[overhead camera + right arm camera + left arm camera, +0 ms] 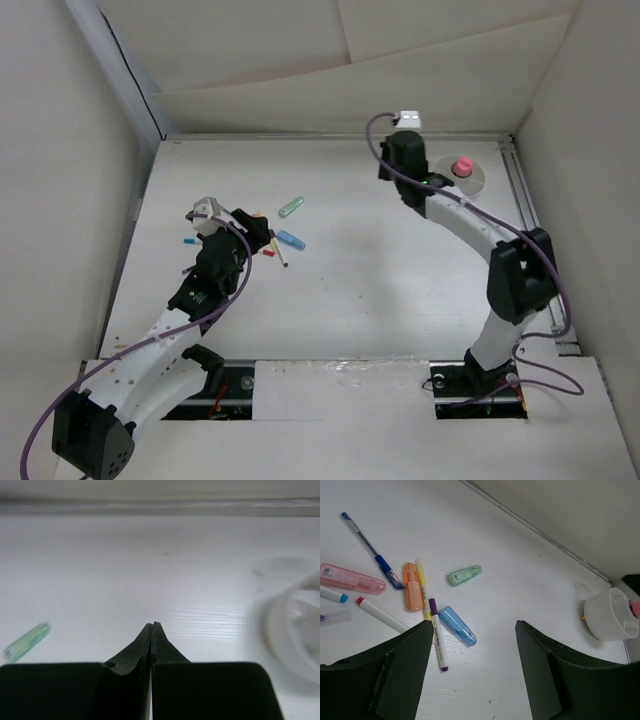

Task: Sort the stationery into containers
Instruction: Place the stationery in the storage box, then pick up the pen from the center of the board.

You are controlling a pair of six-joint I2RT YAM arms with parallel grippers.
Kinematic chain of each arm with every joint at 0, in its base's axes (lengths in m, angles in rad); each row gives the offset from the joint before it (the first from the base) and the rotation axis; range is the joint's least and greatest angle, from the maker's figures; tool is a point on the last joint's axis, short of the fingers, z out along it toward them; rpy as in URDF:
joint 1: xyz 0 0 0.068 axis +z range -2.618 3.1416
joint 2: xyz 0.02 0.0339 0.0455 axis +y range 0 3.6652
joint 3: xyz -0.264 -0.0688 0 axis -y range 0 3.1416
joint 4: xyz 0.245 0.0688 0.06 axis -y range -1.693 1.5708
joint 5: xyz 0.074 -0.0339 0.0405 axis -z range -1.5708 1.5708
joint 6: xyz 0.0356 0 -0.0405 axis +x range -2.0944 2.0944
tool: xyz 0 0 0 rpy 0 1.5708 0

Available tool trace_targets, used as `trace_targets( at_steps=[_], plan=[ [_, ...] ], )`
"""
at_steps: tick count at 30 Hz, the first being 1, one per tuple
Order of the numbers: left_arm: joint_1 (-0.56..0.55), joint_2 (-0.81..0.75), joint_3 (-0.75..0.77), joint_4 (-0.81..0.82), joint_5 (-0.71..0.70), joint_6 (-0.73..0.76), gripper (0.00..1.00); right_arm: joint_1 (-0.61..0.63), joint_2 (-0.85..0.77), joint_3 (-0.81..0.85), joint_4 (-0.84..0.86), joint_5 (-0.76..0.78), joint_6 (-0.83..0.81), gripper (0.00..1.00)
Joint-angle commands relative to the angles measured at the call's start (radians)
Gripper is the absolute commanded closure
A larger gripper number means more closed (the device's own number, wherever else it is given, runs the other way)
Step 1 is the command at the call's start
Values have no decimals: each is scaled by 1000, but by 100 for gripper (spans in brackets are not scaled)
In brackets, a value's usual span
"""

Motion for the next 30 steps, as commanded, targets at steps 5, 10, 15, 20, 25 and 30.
trace_targets(
  at_steps=[5,10,15,20,25,30],
  plan=[
    [4,-8,36,38,4,0,37,212,230,144,18,-180,0,100],
    [4,-8,36,29,-5,-9,38,309,300,193,8,-261,-86,89],
    [4,-26,24,41,-5,-9,38,355,300,112,8,-414,-167,53],
    [4,-37,24,20,-14,-18,38,378,300,64,8,-414,-203,24],
    [4,-63,24,10,-33,-18,38,378,335,75,8,-431,-212,24],
    [4,-81,24,10,-42,-18,38,387,363,96,8,-480,-212,27]
  ],
)
